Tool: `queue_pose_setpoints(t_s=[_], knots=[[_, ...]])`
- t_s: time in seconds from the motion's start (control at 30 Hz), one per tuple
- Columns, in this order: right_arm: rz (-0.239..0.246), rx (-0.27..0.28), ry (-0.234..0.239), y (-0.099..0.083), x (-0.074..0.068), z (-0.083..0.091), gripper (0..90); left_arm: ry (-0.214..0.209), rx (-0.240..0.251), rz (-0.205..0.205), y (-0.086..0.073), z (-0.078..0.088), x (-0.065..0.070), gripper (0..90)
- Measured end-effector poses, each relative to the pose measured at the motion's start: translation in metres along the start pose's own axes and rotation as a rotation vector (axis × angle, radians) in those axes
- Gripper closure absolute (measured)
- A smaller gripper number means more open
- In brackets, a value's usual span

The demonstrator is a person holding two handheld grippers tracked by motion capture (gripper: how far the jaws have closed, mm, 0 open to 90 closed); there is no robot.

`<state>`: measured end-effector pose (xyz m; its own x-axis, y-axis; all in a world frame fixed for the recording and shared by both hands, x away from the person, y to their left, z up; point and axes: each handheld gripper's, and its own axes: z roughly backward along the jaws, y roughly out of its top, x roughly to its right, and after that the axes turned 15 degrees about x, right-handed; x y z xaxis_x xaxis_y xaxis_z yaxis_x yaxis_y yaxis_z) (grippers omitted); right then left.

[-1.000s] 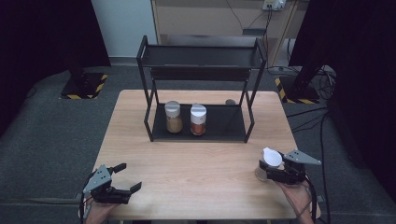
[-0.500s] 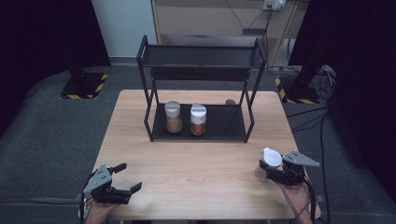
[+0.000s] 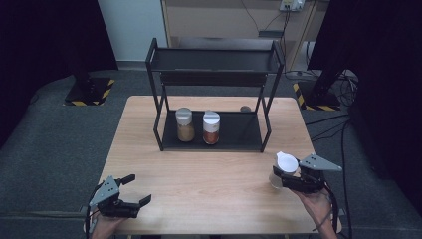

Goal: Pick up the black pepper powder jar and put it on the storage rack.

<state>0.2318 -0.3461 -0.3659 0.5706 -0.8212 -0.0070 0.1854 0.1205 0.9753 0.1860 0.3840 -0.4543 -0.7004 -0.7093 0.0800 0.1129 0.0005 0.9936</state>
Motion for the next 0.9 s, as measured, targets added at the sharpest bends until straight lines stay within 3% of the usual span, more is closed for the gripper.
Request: queue_pose_setpoints(t_s=[0.4, 0.9], knots=[[0.045, -0.006, 0.090, 0.034, -0.009, -0.020, 30.8, 0.000, 0.001, 0.000, 0.000, 0.000, 0.000, 2.3], [0.053, -0.008, 0.123, 0.060, -0.018, -0.051, 30.8, 0.001, 0.003, 0.005, 0.000, 0.001, -0.001, 1.8]])
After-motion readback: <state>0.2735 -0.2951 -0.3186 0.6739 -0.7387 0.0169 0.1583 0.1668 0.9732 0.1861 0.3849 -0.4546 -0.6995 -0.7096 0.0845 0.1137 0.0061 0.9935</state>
